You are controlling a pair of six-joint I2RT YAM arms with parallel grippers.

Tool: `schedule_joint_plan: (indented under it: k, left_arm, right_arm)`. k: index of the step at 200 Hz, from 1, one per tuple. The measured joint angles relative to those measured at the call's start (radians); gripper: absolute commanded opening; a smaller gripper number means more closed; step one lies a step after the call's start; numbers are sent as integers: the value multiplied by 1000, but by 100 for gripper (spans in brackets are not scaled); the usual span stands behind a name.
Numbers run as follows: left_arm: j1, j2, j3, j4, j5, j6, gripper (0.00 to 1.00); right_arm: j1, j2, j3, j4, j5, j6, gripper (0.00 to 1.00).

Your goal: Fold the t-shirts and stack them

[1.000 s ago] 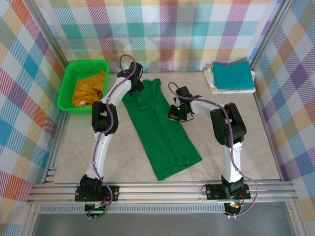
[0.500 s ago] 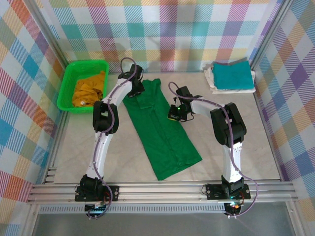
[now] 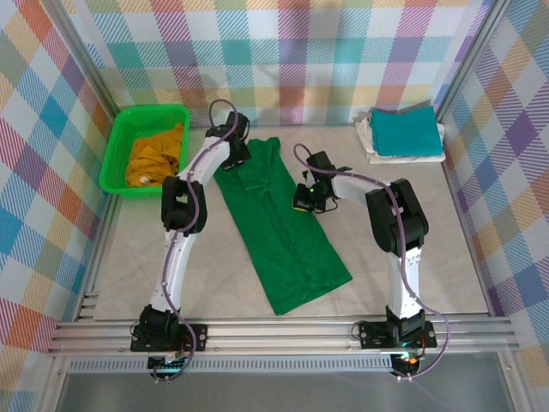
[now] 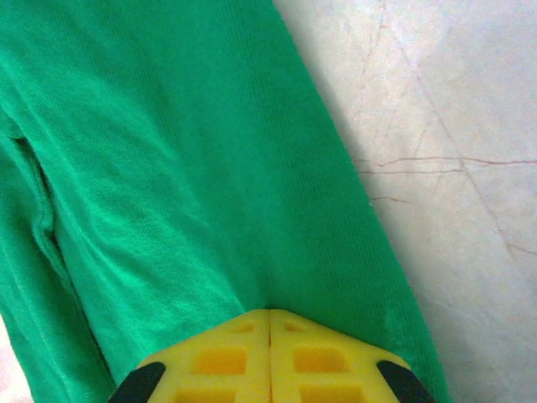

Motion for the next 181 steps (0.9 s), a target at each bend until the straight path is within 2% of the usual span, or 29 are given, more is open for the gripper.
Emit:
schedule_joint_plan:
  k: [74, 156, 172, 181]
  left_arm:
    - [0, -111, -35, -2, -36, 22, 0]
    - [24, -112, -86, -55, -74, 25, 0]
    - [28, -108, -93, -65, -77, 26, 28]
    - [30, -106, -95, -71, -77, 26, 37]
  right_arm:
    - [-5, 0, 0, 0, -7, 4, 6]
    - [-14, 2, 0, 0, -14, 26, 6]
    - [-16, 3, 0, 0, -17, 26, 6]
    - [-17, 3, 0, 0, -18, 26, 6]
